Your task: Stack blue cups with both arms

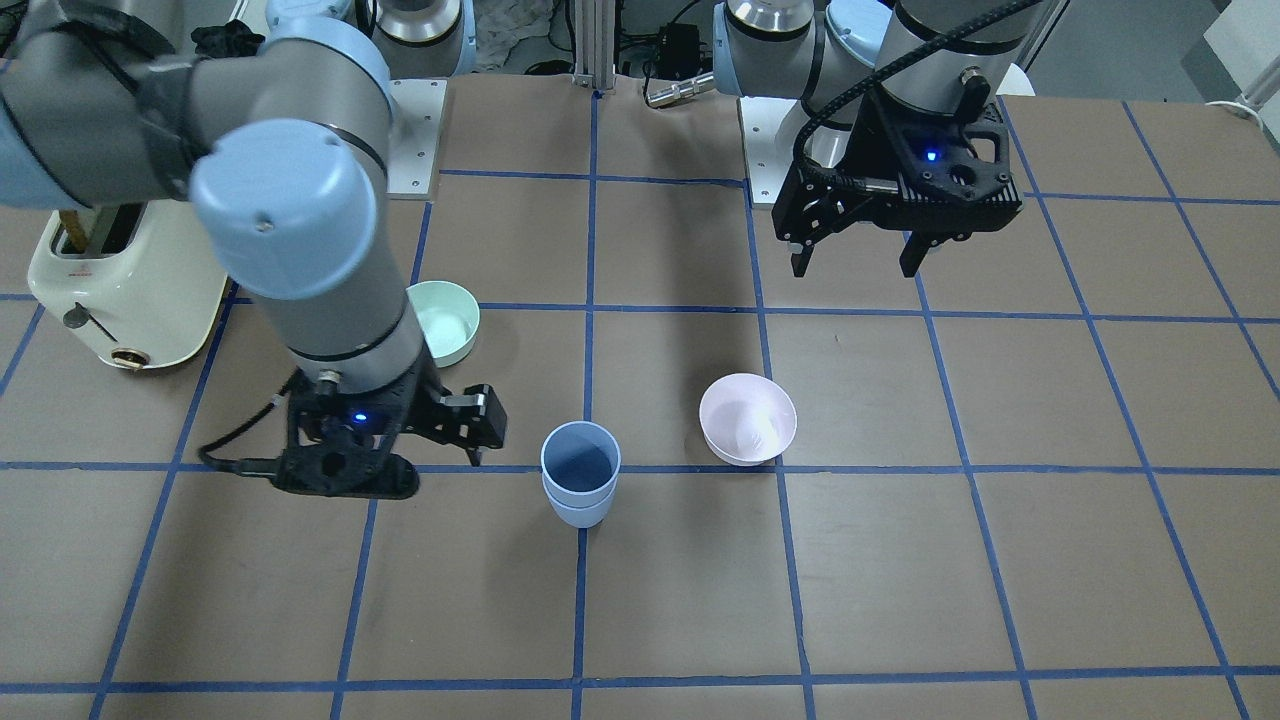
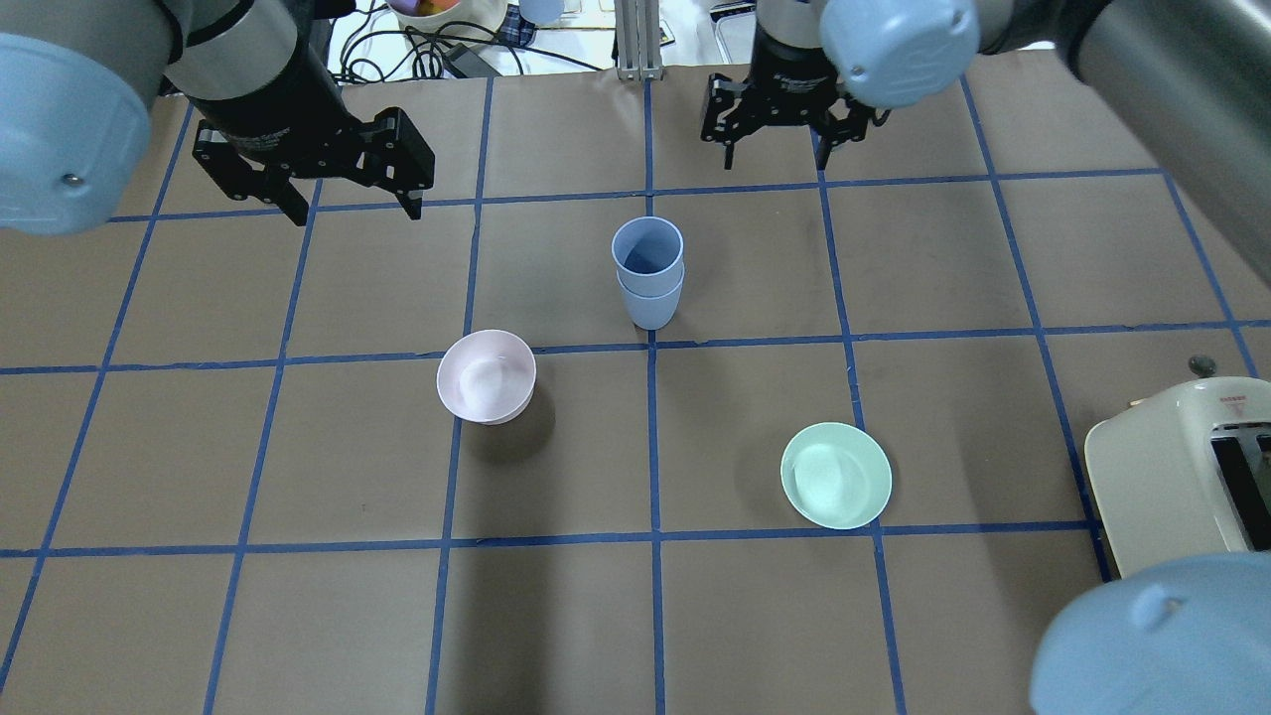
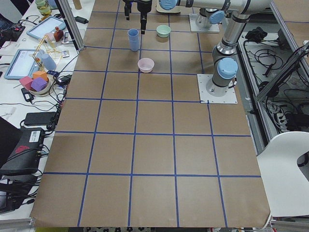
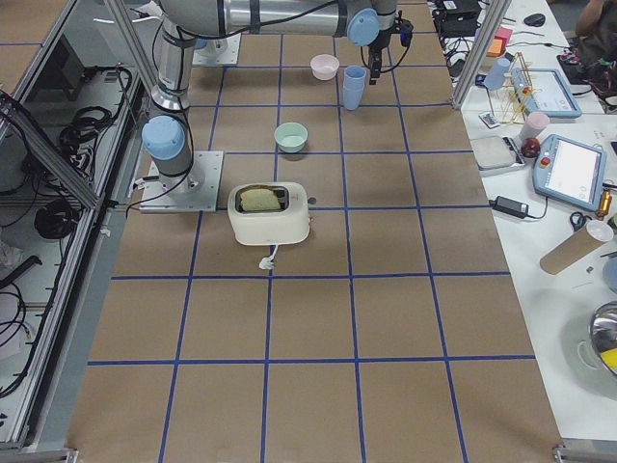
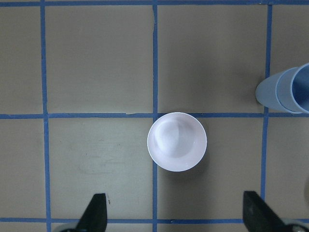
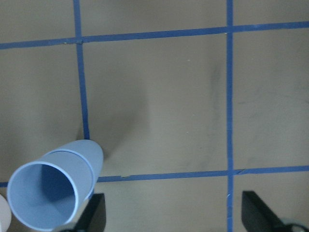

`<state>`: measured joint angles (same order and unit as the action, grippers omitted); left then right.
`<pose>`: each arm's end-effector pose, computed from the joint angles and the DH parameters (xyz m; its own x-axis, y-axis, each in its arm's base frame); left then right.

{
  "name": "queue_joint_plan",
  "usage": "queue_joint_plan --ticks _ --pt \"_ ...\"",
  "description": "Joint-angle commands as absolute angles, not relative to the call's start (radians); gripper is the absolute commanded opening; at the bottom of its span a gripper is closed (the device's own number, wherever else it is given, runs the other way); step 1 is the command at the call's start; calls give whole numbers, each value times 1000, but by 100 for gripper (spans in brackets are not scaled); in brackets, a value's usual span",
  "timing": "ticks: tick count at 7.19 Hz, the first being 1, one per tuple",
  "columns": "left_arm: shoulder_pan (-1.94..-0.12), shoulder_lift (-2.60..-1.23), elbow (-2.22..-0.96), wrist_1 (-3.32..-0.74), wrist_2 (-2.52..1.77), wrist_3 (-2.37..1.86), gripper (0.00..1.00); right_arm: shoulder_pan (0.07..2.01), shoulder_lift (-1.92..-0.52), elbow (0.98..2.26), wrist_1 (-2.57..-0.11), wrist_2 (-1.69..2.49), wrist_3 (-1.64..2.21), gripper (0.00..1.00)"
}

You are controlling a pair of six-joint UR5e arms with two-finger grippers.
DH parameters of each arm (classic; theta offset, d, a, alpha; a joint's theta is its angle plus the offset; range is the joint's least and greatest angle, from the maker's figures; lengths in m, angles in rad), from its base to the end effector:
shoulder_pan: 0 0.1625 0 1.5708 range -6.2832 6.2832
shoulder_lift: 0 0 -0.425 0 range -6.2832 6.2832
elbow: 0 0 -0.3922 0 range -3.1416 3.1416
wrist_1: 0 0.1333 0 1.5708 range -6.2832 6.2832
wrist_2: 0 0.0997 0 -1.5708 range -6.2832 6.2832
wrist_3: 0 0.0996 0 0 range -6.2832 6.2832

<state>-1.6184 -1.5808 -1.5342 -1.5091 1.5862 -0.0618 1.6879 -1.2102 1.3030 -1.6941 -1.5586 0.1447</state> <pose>-0.1556 -0.4976 0.5075 -0.9998 -0.0153 -0.0099 -0.0144 0.9959 -0.0890 0.2087 -0.6230 0.4273 -0.9995 0.0272 -0.0165 0.0276 0.9992 -0.0284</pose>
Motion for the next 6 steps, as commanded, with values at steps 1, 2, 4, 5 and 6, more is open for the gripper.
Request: queue_joint_plan --ticks 1,2,4,5,6 --pt "-1614 -1582 -1534 -1509 1585 -61 100 1568 -1398 1356 -1533 -1559 -53 100" --pt "-1612 -1582 -1532 -1509 1585 -63 100 1559 -1516 1450 -1525 -1555 -69 100" --pt "-1612 -1582 -1532 -1508 1582 -66 100 1562 -1557 1517 -1577 -1560 -68 100" --pt "-1614 -1582 -1532 -1508 1580 -66 100 1565 -1560 1513 -1575 -1562 -61 100" --pt "-1612 -1583 -1532 -1508 1578 -66 100 1563 -1557 1508 -1578 -1562 -61 100"
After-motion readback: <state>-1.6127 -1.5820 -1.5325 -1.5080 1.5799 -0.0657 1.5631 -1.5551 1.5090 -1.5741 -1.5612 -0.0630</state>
